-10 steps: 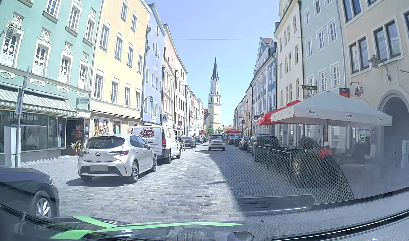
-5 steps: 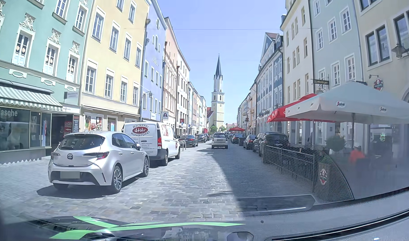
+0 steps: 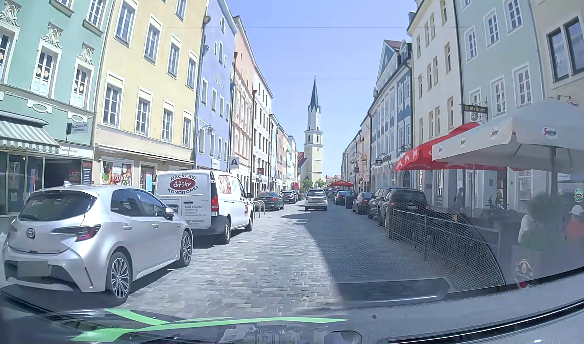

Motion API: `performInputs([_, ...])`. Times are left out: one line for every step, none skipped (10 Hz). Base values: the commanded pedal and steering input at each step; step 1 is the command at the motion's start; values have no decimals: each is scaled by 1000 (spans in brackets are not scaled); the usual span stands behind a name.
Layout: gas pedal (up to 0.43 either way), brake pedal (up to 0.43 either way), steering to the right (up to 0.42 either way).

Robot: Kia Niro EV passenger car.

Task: Follow the waypoints while adhering to traffic rules and regulations

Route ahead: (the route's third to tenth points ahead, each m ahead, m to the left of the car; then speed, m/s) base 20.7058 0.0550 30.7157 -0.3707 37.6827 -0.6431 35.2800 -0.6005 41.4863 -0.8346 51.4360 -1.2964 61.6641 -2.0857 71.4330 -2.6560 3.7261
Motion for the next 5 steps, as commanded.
performInputs([67, 0, -13])
performInputs([67, 0, -12])
performInputs([67, 0, -12])
performInputs([67, 0, -12])
performInputs([67, 0, -12])
